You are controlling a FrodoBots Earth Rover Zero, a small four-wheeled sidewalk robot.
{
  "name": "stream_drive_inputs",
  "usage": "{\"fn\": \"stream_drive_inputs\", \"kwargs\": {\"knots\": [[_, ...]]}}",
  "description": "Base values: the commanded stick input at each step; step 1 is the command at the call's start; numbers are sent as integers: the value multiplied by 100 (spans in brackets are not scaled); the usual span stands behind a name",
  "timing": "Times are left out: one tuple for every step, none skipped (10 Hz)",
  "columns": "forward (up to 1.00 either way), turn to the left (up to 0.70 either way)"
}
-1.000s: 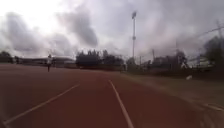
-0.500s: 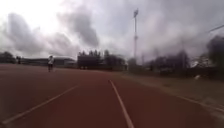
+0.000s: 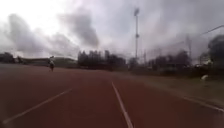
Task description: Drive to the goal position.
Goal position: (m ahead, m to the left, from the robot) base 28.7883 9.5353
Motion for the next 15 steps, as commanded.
{"fn": "stream_drive_inputs", "kwargs": {"knots": [[85,0],[85,0],[85,0],[85,0],[85,0],[85,0],[85,0],[85,0],[85,0],[85,0],[85,0],[85,0],[85,0],[85,0],[85,0]]}}
